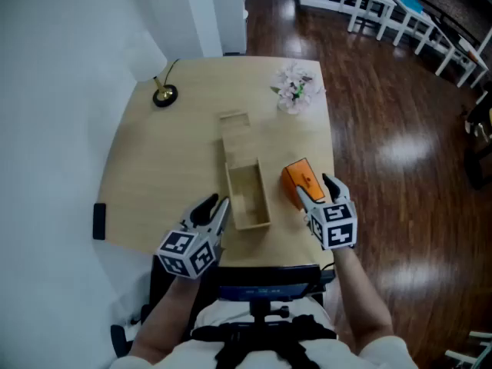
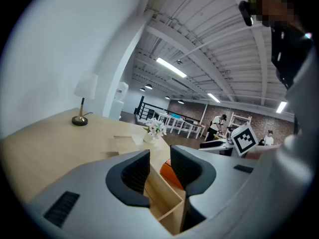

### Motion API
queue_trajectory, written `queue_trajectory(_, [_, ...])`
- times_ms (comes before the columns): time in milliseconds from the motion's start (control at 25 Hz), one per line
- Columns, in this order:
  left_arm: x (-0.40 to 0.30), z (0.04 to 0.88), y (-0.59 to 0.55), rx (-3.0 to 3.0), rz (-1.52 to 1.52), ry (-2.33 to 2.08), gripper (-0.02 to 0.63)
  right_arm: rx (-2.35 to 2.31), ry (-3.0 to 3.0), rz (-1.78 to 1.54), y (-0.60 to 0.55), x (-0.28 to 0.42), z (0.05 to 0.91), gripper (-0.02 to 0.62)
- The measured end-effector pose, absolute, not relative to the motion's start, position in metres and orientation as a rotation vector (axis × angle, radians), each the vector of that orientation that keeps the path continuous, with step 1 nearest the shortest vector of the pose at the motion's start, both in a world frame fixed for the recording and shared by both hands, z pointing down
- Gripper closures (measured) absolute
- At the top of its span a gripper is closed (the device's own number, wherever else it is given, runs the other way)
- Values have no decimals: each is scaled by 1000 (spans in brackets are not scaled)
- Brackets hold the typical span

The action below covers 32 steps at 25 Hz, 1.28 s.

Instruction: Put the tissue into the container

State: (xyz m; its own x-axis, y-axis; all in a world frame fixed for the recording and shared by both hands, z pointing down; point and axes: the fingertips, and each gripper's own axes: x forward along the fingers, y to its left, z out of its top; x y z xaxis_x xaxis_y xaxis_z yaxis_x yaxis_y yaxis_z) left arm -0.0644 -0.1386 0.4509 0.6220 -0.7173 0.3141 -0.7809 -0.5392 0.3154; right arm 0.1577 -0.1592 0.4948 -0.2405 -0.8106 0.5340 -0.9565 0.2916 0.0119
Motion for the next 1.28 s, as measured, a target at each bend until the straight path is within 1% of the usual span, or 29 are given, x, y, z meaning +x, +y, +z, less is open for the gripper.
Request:
queue_trajectory(400, [6, 487, -143, 2447, 289, -1042, 486, 1478, -1994, 511, -175, 186, 570, 213])
queue_trajectory(480, [16, 494, -141, 2450, 308, -1021, 487, 1444, -1982, 540, -176, 185, 585, 201])
queue_trajectory(600, [30, 499, -137, 2459, 335, -979, 486, 1396, -1966, 578, -179, 182, 604, 199])
queue_trajectory(800, [44, 504, -131, 2463, 363, -926, 486, 1296, -1945, 640, -184, 174, 633, 144])
queue_trajectory(1040, [50, 509, -125, 2456, 386, -903, 486, 1233, -1856, 679, -185, 175, 667, 137])
queue_trajectory(1280, [51, 514, -131, 2429, 393, -896, 486, 1227, -1840, 675, -191, 177, 673, 137])
